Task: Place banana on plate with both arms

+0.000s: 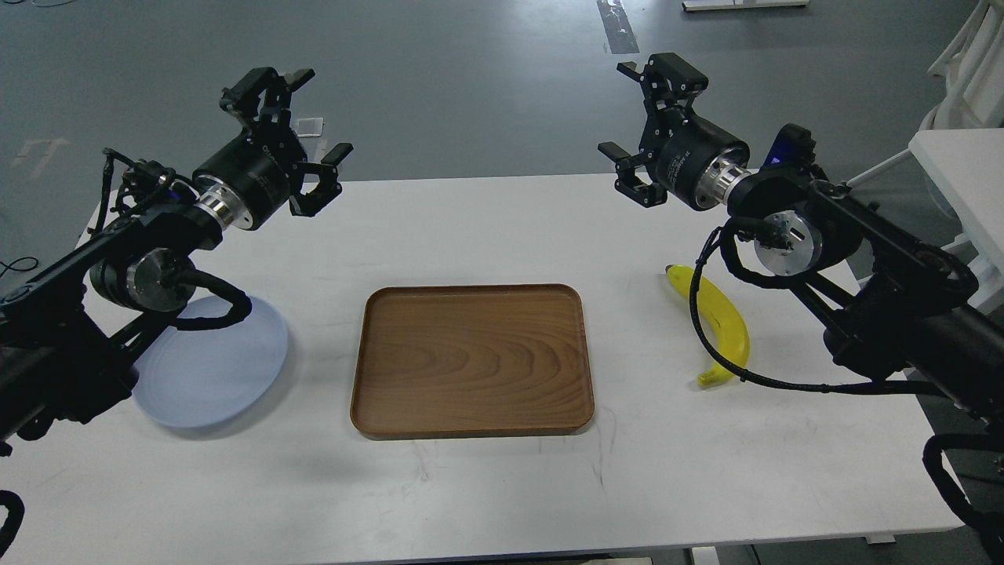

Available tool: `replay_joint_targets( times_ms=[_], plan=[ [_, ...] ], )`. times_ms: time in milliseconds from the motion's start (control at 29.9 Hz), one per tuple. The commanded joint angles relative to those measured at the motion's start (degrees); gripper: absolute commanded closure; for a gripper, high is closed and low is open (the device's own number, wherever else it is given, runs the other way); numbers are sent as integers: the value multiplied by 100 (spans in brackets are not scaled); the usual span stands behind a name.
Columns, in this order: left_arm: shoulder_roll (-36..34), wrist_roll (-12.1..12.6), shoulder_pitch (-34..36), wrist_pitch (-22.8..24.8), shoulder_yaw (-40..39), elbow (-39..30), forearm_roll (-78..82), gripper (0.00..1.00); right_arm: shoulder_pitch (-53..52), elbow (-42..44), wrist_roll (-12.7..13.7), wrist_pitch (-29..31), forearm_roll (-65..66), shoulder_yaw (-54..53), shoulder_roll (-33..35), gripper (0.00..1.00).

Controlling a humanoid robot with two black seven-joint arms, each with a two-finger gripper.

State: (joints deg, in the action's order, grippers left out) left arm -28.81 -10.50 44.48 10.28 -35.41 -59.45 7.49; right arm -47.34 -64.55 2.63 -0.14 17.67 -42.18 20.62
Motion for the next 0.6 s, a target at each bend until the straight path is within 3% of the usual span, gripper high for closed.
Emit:
replay_joint_targets(
  times_ms=[0, 568],
  plan=[
    [-11, 13, 8, 9, 60, -5, 50, 2, -20, 4, 0, 5, -1, -27, -5, 0],
    [68, 66, 43, 0, 78, 30, 77, 2, -82, 13, -8, 5, 17, 8, -5, 0]
  ],
)
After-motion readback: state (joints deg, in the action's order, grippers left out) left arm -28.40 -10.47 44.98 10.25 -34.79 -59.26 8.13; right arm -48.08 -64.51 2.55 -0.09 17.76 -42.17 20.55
